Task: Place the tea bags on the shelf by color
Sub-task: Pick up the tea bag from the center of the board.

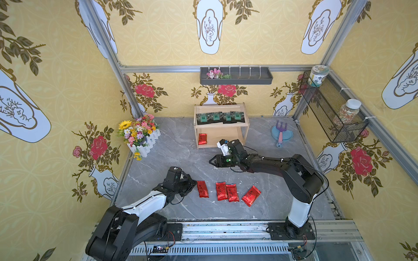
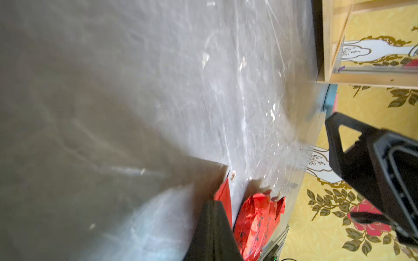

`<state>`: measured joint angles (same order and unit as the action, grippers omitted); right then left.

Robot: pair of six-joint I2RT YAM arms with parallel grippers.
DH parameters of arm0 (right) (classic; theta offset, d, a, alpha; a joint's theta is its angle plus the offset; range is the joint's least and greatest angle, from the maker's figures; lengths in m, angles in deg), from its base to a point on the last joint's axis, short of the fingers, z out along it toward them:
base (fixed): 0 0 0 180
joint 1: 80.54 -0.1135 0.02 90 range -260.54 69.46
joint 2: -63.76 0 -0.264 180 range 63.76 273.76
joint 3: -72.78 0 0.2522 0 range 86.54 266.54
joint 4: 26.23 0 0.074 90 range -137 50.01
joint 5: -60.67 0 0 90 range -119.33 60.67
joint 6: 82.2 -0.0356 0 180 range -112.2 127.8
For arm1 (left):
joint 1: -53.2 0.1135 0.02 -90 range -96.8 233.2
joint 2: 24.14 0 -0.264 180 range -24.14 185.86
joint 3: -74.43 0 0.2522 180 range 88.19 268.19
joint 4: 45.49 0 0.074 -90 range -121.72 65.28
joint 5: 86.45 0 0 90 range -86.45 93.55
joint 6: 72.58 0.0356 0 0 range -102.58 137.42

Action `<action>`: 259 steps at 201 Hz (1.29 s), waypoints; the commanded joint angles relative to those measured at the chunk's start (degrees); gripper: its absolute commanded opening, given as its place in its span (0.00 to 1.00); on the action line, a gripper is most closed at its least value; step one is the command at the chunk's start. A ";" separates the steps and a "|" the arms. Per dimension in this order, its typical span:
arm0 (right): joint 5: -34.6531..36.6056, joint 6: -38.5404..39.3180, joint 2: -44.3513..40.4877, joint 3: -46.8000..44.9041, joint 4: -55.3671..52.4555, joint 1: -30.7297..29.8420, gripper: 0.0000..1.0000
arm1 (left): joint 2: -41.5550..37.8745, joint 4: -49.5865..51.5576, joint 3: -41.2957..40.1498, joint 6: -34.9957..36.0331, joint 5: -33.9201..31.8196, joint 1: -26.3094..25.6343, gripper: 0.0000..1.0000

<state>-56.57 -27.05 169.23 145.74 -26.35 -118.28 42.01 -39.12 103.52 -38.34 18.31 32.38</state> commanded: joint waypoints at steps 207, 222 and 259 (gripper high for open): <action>-18.22 -42.82 12.24 -11.10 47.72 3.55 0.51 | 18.32 -38.83 4.60 -8.56 3.37 8.22 0.00; -18.39 -44.69 13.30 -11.20 50.48 3.50 0.49 | 18.47 -38.99 4.88 -8.59 3.52 8.36 0.00; -18.45 -44.87 12.97 -11.32 50.31 3.55 0.47 | 19.47 -40.11 5.06 -9.05 4.12 8.60 0.00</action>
<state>-74.12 -69.94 182.44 134.37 18.83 -114.65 60.56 -76.76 108.51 -47.06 21.33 40.80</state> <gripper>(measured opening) 0.487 0.067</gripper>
